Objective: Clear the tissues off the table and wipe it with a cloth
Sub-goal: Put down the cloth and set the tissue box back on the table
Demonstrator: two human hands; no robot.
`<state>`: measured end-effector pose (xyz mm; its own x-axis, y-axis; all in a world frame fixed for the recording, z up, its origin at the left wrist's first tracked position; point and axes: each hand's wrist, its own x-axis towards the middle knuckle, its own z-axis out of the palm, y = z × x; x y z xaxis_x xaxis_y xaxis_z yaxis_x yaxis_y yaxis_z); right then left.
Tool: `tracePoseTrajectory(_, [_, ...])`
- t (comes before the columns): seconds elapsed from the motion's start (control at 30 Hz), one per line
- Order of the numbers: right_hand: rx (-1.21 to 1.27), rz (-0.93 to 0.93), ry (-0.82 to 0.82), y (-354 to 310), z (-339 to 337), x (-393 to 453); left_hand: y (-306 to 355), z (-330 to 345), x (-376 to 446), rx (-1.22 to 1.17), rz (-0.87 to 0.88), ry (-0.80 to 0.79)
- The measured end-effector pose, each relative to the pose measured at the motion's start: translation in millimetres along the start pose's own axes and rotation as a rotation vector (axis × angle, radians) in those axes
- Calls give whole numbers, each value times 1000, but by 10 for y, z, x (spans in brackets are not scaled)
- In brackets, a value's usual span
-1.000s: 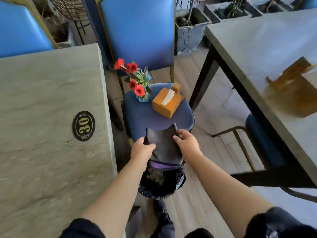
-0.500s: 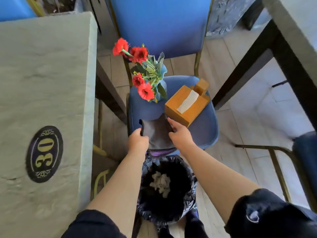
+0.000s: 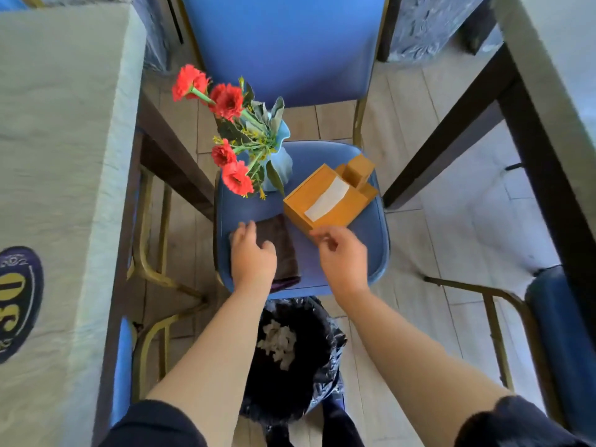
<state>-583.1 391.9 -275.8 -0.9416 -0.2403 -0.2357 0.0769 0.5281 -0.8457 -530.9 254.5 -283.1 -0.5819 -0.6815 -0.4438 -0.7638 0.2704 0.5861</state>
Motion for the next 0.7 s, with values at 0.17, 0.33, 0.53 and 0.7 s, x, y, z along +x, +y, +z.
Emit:
tracePoseTrajectory(0.17, [-10, 83, 89, 86, -401, 488, 390, 407, -92, -176, 37, -141])
tracePoseTrajectory(0.33, [-52, 58, -169, 274, -492, 794, 482, 816, -65, -378, -6, -114])
tracePoseTrajectory(0.53, [-71, 26, -149, 476, -415, 781, 443, 850, 46, -470, -11, -83])
tracePoseTrajectory(0.7, [-24, 45, -183, 488, -351, 783, 414, 771, 145, -542, -57, -179])
